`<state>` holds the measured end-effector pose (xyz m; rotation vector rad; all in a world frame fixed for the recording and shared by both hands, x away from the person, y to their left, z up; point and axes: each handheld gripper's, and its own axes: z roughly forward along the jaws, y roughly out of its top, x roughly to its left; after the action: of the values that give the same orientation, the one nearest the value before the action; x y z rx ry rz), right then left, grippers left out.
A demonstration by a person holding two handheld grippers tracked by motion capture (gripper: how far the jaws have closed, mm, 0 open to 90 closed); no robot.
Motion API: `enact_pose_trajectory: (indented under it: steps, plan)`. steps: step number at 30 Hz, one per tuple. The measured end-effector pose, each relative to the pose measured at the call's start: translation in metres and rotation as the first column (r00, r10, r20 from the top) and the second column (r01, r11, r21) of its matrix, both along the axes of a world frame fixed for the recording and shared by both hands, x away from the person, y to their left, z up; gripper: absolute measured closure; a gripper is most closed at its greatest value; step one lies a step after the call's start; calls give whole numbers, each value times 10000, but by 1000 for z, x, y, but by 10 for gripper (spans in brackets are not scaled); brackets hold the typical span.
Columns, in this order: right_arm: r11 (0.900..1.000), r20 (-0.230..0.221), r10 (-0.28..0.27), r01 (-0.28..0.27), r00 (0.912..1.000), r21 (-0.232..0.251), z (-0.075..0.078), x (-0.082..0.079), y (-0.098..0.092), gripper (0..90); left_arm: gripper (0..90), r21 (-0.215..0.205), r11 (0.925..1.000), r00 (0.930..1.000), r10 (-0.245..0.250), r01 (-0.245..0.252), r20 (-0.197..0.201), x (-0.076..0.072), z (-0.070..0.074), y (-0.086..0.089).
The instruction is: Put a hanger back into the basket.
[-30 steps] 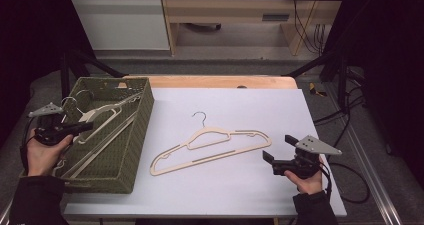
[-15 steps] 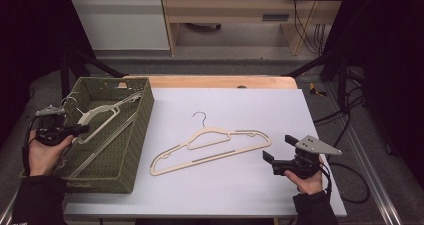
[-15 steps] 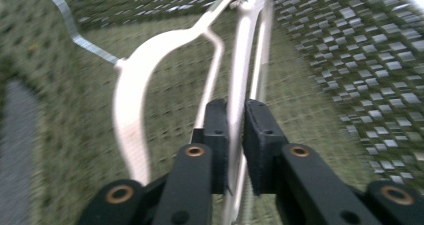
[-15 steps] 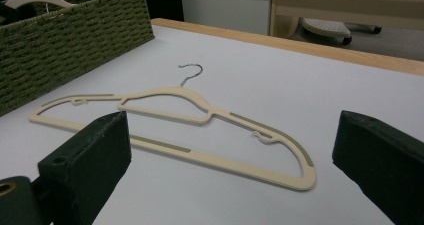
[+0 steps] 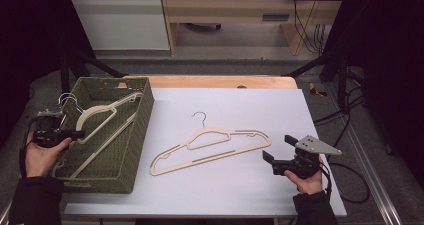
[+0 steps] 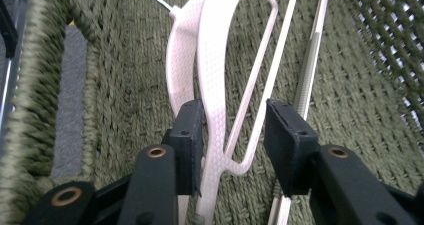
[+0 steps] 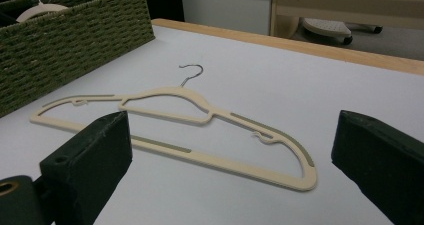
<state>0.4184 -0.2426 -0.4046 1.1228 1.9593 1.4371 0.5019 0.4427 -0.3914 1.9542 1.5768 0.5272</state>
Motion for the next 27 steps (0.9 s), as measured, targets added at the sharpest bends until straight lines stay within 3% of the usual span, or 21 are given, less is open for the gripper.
enact_pose_trajectory:
  steps: [3,8,10,13,15,16,17,18,21,22,25,26,27]
  plan:
    - [10000,5,23,-23,10000,-22,0,0,0,35,549,275,9996,9992,122,-112,-369,0,-2,-1]
    - [10000,4,-8,8,10000,-5,0,0,0,35,530,225,9995,9991,207,-199,-365,-1,-2,0]
    - [10000,2,2,-2,10000,-13,0,0,-1,35,526,252,9995,9995,220,-214,-235,-3,0,0]
    - [10000,10,-49,49,10000,51,0,0,-2,35,511,114,9997,9991,228,-232,361,-8,9,-3]
    - [10000,52,-60,59,10000,60,1,0,-2,35,481,-25,10000,9950,8,-5,997,-13,17,-7]
    - [10000,52,-60,59,10000,60,1,0,-2,35,470,-25,10000,9950,8,-5,997,-13,17,-7]
    - [10000,116,-47,46,9999,66,1,-1,-3,35,448,-415,9989,9853,-166,240,1699,-18,23,-12]
    - [9999,118,-35,34,9999,95,2,-1,-3,36,424,-640,9972,9771,-250,393,2115,-21,26,-16]
    - [9999,137,-68,66,9999,113,2,0,-4,36,375,-947,9907,9552,-665,976,2884,-27,36,-29]
    - [9999,137,-68,66,9999,113,2,0,-4,36,355,-947,9907,9552,-665,976,2884,-27,36,-29]
    - [9999,162,-95,93,9998,92,1,0,-4,38,320,-1224,9784,9323,-1156,1664,3427,-32,45,-47]
    - [9999,153,-77,75,9999,75,1,0,-4,38,307,-1124,9732,9185,-1468,2005,3671,-35,49,-56]
    - [10000,165,-43,42,9999,90,1,0,-4,39,271,-1130,9630,9011,-1829,2447,3931,-39,54,-69]
